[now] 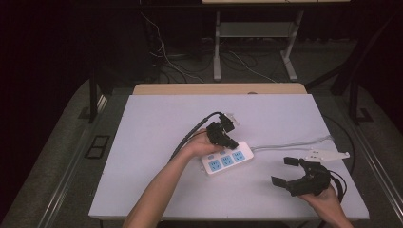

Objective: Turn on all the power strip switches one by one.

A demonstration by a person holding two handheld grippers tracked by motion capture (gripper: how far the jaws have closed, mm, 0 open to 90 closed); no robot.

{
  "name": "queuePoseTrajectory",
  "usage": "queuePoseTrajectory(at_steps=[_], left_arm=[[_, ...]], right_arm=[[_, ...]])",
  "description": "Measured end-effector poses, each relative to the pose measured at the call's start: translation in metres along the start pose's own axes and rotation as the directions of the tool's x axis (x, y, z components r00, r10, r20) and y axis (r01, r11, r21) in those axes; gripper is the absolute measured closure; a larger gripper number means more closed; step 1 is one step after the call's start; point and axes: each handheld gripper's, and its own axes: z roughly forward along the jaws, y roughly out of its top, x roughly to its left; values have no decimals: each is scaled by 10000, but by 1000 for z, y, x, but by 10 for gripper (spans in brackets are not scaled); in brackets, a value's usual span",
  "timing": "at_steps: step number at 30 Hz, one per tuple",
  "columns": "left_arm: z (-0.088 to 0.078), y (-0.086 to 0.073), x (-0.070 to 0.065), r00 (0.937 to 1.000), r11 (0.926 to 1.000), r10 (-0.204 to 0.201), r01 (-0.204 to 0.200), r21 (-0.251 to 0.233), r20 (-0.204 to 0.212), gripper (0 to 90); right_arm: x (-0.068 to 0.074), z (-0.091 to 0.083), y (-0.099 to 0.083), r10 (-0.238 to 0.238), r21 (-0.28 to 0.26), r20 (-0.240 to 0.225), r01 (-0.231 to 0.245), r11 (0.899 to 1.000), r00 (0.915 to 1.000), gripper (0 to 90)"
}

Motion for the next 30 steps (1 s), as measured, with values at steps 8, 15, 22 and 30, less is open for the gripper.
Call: queuePoseTrajectory(at_steps=[8, 15, 22, 30], left_arm=[[1, 2, 0, 10000, 9998, -23, 23, 179, -3, 899], [2, 4, -1, 9999, 9996, 2, 1, 299, -105, 899], [3, 6, -8, 9985, 9991, 141, -120, 401, -531, 896], [0, 5, -9, 9986, 9990, 235, -216, 395, -483, 895]], right_arm=[[0, -2, 0, 12, -56, 31, -11, 10000, 10000, 22], [0, -3, 0, 13, -88, 52, -13, 10000, 10000, 22], [-2, -1, 0, 69, -25, 45, -69, 10000, 10000, 22], [-2, -1, 0, 87, -45, 47, -87, 10000, 10000, 22]])
